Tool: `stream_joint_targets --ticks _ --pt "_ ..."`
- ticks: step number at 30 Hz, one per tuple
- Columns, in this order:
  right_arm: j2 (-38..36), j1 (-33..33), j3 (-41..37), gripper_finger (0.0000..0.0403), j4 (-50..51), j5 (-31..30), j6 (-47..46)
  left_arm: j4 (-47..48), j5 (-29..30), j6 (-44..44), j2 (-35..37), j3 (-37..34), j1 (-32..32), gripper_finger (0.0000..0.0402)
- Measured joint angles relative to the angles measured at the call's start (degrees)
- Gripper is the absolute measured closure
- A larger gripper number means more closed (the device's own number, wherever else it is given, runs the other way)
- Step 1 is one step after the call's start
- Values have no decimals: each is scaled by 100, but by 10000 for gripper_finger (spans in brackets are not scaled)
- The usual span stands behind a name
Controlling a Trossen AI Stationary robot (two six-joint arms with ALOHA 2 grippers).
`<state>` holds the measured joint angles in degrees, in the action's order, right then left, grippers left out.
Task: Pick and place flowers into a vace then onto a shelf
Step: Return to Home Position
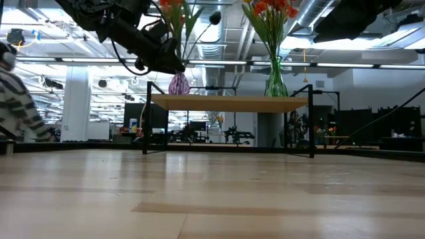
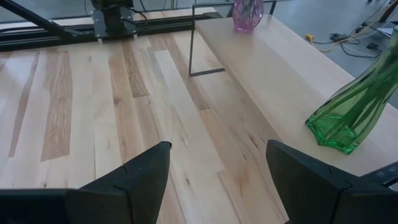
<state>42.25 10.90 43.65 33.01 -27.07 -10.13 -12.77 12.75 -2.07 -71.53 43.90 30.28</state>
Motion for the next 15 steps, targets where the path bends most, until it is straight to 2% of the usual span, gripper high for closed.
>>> stream_joint_targets --ticks 15 --pt "1 0 1 143 -2 0 0 522 5 138 0 2 -2 176"
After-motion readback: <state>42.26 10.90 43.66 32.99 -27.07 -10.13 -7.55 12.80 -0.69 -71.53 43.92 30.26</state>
